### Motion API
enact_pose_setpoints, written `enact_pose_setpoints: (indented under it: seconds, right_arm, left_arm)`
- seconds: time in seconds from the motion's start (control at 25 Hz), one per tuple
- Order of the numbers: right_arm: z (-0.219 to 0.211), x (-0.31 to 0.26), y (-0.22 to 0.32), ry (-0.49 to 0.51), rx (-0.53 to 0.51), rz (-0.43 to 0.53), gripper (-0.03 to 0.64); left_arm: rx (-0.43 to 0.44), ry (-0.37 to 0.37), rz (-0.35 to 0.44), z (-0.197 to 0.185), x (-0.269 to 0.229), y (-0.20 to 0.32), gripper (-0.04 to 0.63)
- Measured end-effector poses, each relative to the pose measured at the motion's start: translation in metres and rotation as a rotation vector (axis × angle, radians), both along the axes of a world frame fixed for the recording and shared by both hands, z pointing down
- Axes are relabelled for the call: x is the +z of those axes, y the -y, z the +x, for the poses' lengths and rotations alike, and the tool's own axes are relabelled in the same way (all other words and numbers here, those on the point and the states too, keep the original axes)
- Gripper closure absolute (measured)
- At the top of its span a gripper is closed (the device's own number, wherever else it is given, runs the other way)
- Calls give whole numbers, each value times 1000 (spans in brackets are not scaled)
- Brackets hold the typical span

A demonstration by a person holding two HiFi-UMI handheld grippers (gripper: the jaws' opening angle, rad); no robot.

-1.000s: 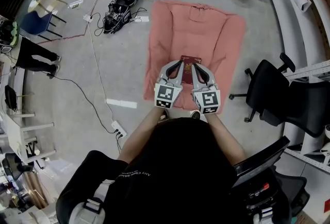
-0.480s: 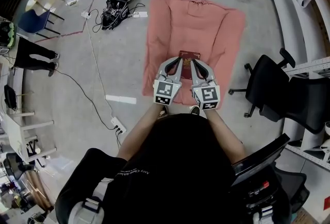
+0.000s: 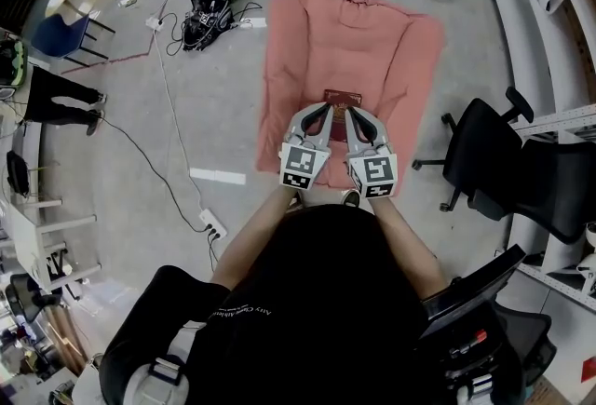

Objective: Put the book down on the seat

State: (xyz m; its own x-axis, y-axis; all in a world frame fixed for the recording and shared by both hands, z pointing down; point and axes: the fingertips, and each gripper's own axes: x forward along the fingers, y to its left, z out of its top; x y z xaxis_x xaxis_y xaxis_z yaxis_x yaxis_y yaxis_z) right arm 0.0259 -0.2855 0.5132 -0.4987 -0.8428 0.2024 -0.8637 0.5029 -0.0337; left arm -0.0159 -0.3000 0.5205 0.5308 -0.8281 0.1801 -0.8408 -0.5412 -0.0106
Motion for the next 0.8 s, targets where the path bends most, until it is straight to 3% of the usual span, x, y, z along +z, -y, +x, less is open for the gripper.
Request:
enact_pose_setpoints:
  seconds: [0.8]
  right_arm:
    - [-3,2,2,3,-6,-14,606]
  left_arm:
    - [2,8,-9,-2,3,0,596]
